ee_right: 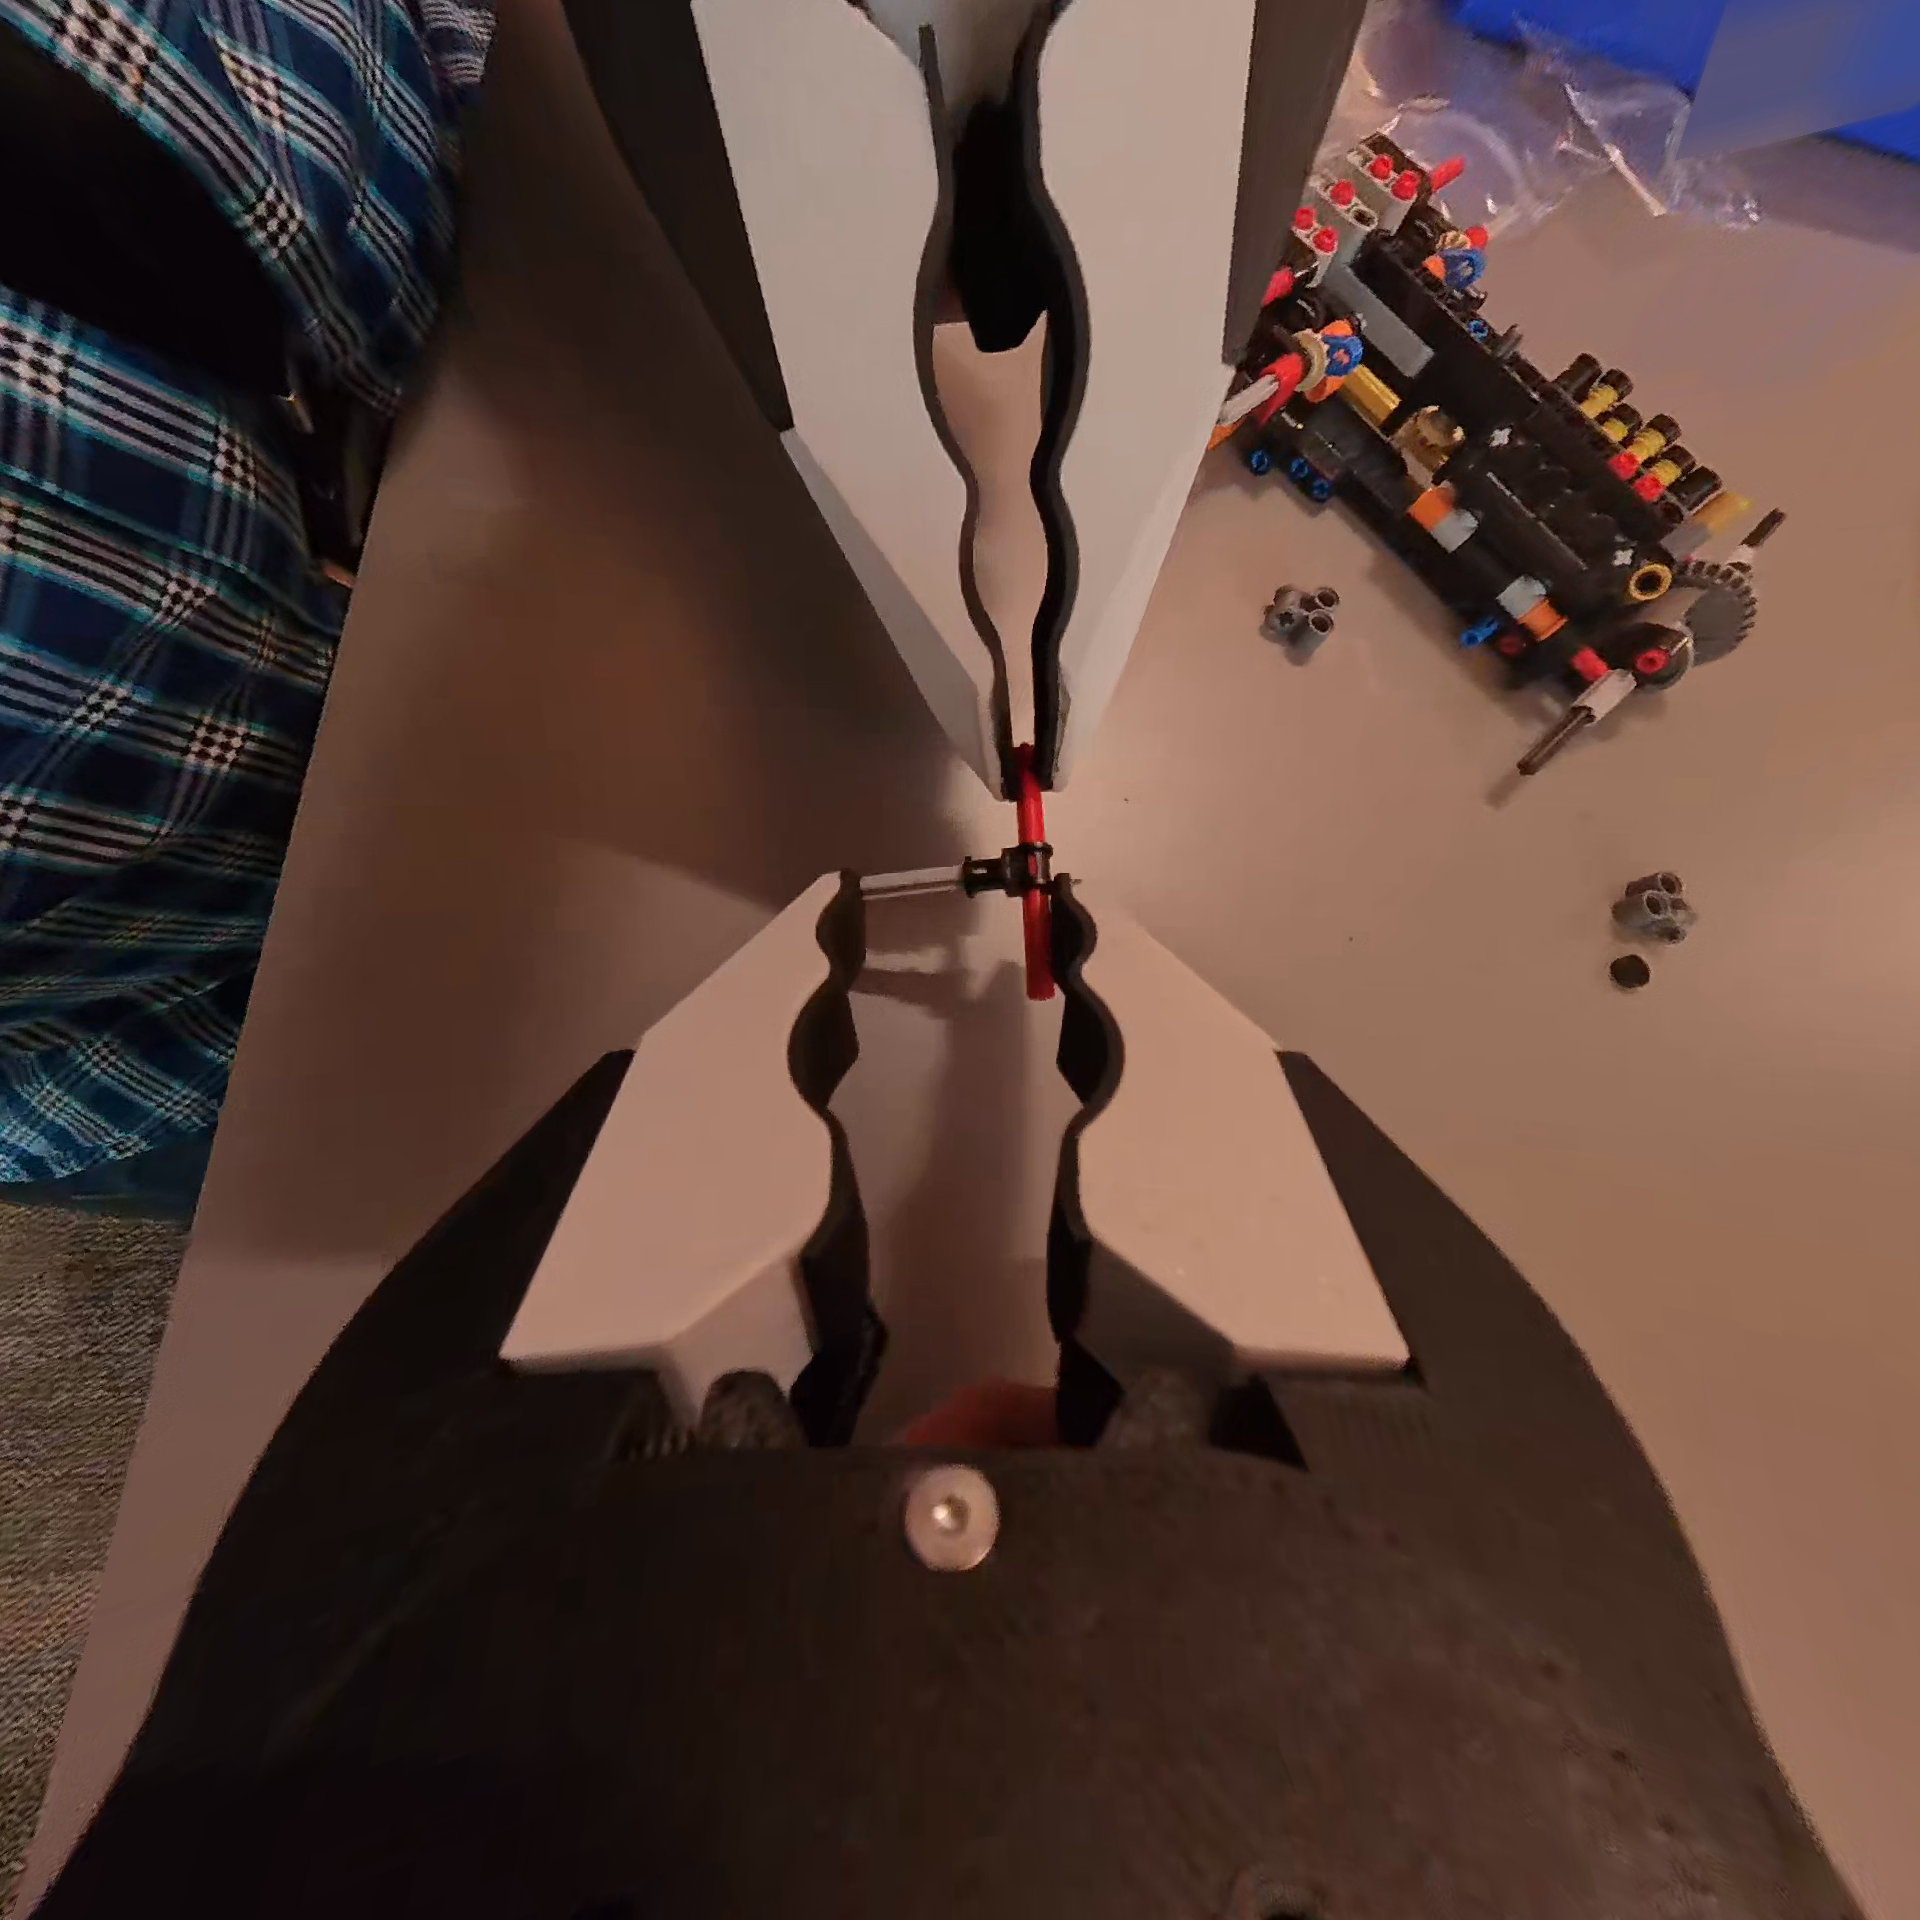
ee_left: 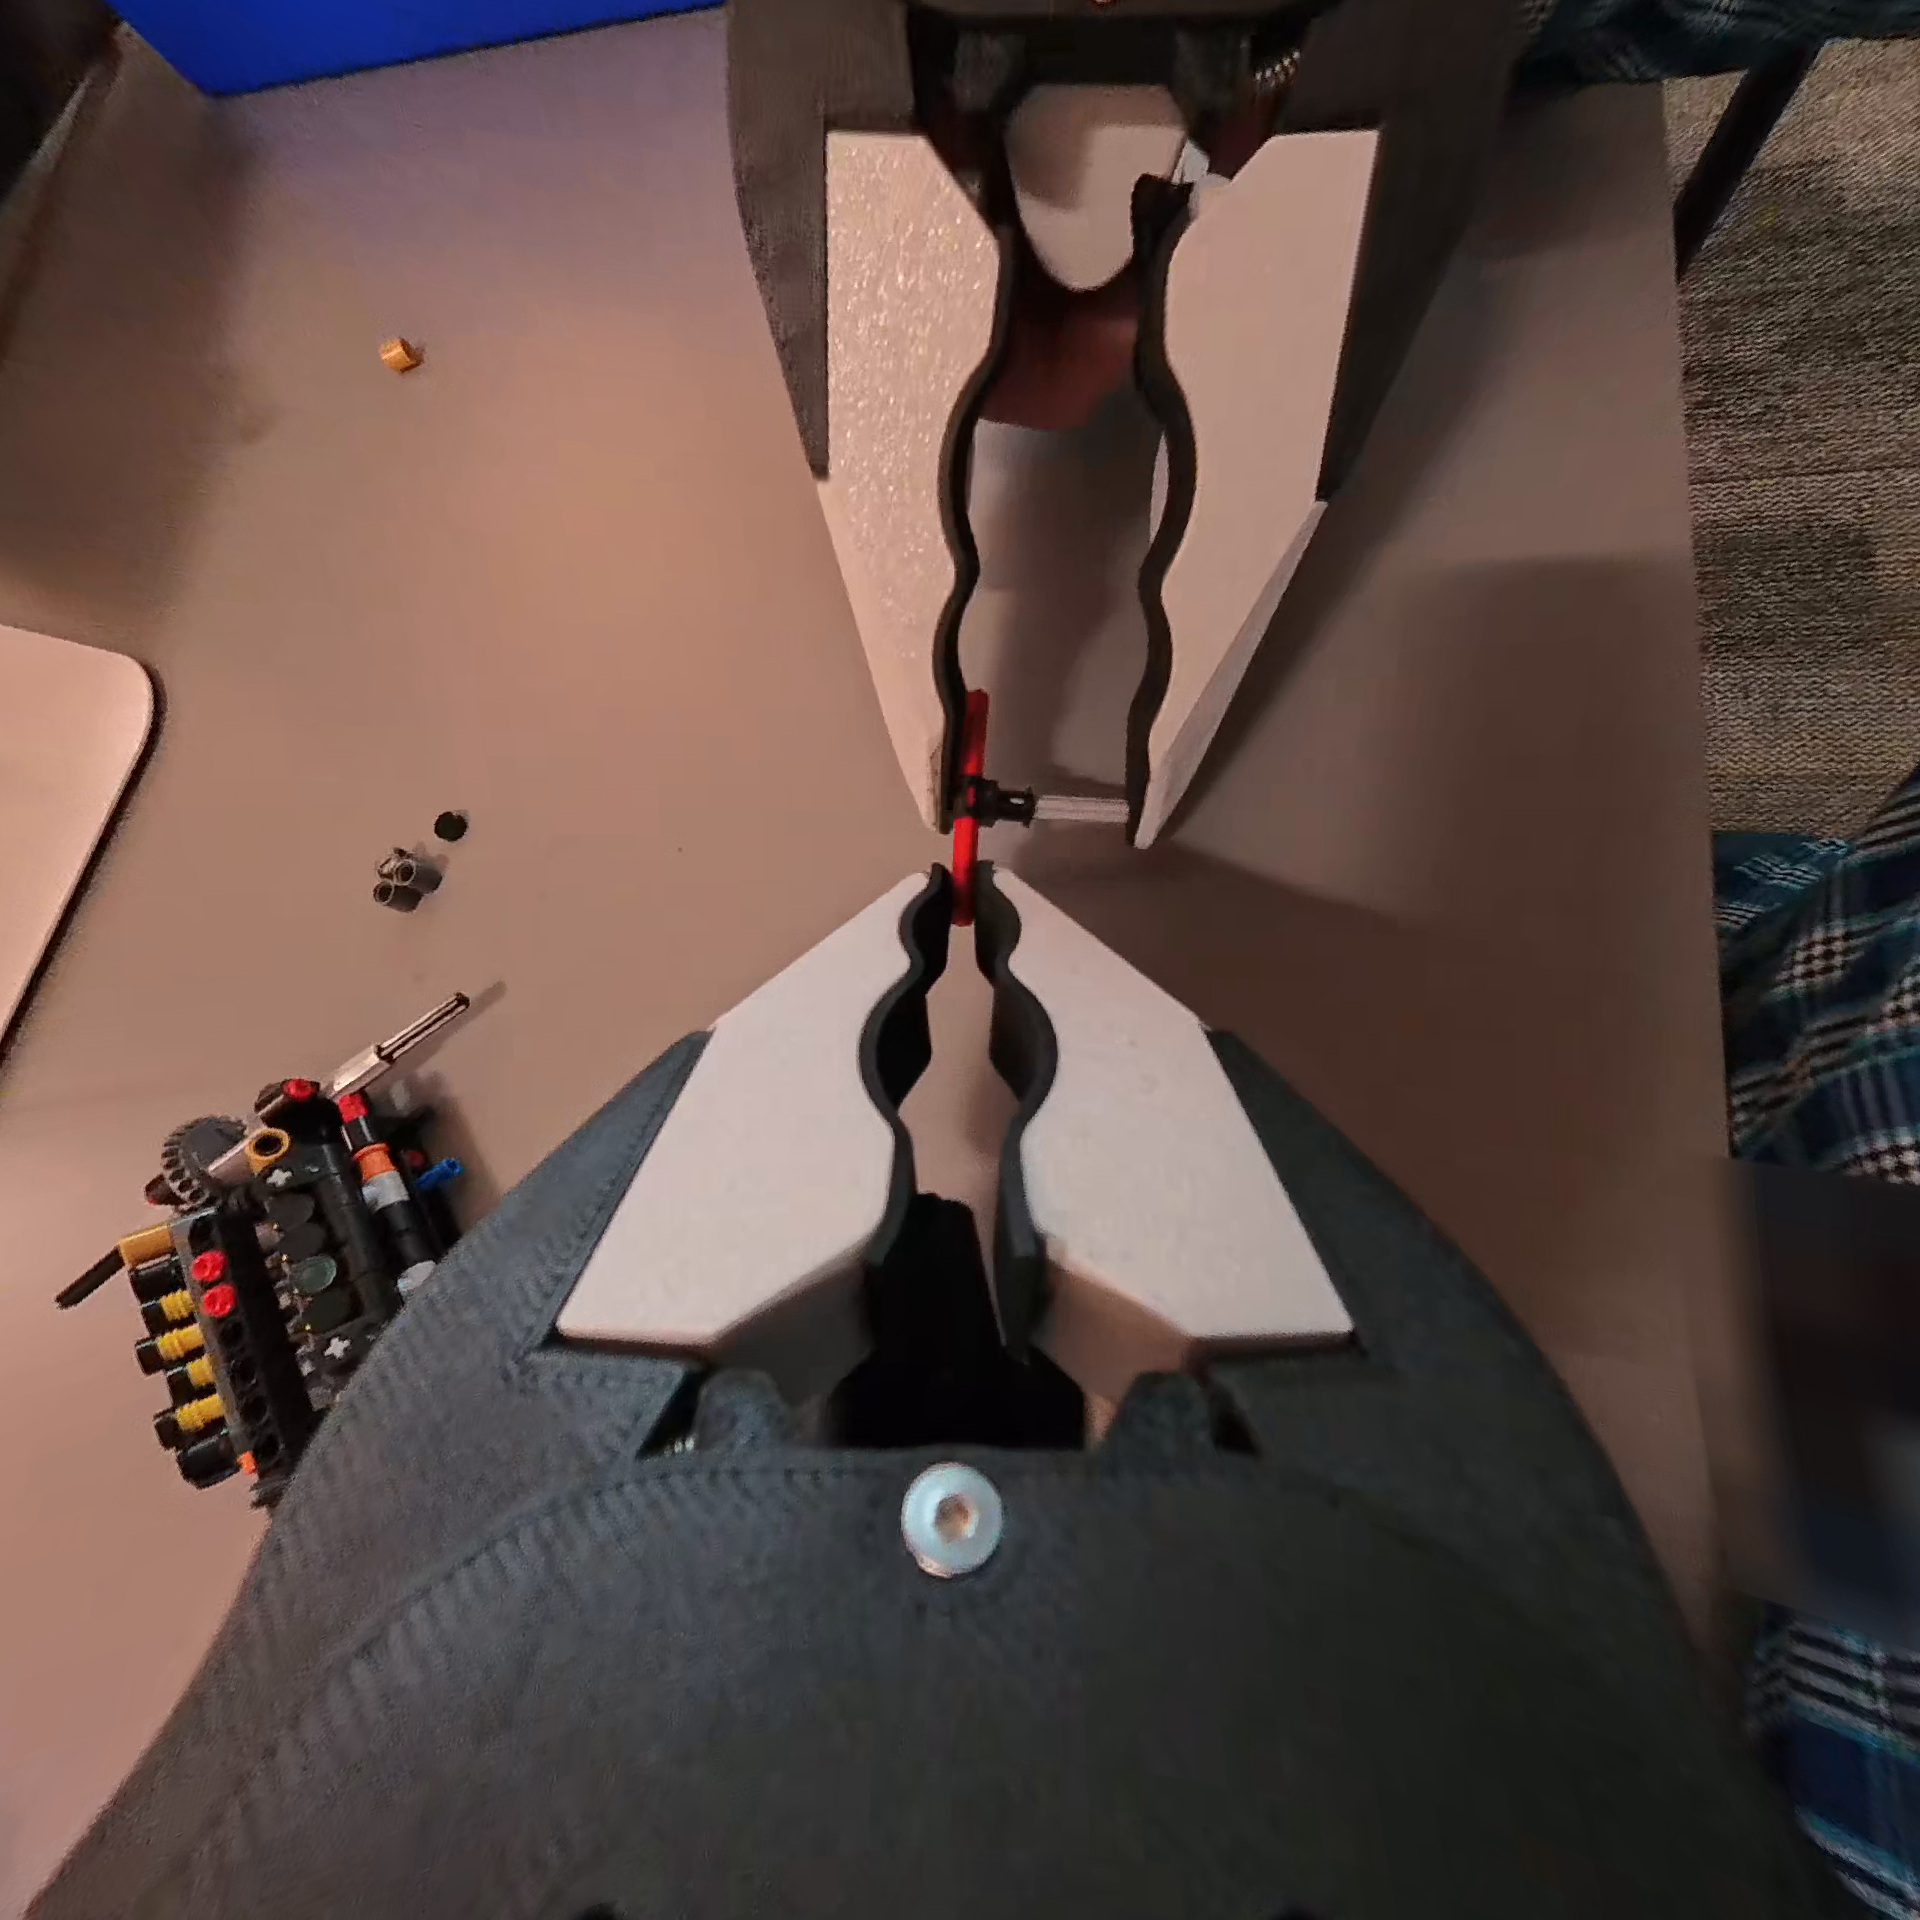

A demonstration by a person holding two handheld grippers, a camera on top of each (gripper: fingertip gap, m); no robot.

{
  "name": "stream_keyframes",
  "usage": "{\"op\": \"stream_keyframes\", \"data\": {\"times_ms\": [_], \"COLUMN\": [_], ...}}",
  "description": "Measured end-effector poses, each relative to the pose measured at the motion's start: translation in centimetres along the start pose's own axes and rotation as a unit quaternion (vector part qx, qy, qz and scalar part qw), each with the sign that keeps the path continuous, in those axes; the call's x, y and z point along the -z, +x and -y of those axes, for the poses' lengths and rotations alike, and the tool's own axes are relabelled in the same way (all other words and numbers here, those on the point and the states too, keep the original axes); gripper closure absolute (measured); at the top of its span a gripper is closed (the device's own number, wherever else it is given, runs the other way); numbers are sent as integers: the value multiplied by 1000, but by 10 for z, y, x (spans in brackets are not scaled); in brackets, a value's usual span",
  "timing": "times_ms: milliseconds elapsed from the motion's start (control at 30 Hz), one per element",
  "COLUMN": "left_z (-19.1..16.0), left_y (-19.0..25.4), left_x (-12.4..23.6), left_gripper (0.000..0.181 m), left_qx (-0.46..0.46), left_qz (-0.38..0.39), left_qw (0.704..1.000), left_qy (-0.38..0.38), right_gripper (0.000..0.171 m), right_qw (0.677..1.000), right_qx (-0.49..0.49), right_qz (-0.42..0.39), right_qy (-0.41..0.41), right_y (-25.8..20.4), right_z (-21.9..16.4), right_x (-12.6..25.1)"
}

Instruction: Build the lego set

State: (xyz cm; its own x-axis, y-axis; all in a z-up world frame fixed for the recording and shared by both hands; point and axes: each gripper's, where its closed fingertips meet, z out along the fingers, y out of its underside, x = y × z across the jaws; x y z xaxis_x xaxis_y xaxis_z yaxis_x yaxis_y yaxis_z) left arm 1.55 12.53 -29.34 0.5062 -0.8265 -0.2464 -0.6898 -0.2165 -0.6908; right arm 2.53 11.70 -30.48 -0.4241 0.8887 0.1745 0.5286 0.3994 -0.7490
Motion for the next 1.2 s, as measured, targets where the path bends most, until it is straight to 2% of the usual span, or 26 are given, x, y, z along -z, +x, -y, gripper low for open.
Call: {"op": "stream_keyframes", "data": {"times_ms": [467, 533, 600, 633, 733, 833, 867, 933, 1000, 1200], "left_z": [-8, -8, -7, -7, -8, -8, -9, -9, -9, -7], "left_y": [9, 8, 4, 2, 0, -2, -2, -2, -2, -15], "left_x": [-7, -6, -3, -2, 0, 1, 1, 2, 2, 7], "left_gripper": [177, 178, 178, 178, 178, 178, 177, 177, 178, 177], "left_qx": [-1, 6, 14, 12, -12, -31, -33, -41, -48, -49], "left_qz": [-5, -5, 1, 5, 18, 23, 20, 19, 18, 36], "left_qw": [1000, 1000, 1000, 1000, 1000, 999, 999, 999, 999, 998], "left_qy": [-19, -15, -7, -6, -7, -12, -14, -14, -13, -10], "right_gripper": [143, 140, 128, 128, 138, 140, 156, 156, 166, 170], "right_qw": [999, 999, 999, 999, 999, 1000, 1000, 1000, 1000, 999], "right_qx": [-21, -32, -38, -42, -42, -30, -24, -17, -9, 5], "right_qz": [19, 15, 6, 4, 0, -5, -14, -13, -21, -39], "right_qy": [-17, -10, -1, 2, 9, 0, -4, -3, 1, -9], "right_y": [-8, -4, 0, 2, 6, 8, 10, 11, 14, 25], "right_z": [-8, -7, -5, -5, -3, -3, -4, -2, 1, 5], "right_x": [-7, -6, -3, -2, 1, 0, 0, 1, 3, 0]}}
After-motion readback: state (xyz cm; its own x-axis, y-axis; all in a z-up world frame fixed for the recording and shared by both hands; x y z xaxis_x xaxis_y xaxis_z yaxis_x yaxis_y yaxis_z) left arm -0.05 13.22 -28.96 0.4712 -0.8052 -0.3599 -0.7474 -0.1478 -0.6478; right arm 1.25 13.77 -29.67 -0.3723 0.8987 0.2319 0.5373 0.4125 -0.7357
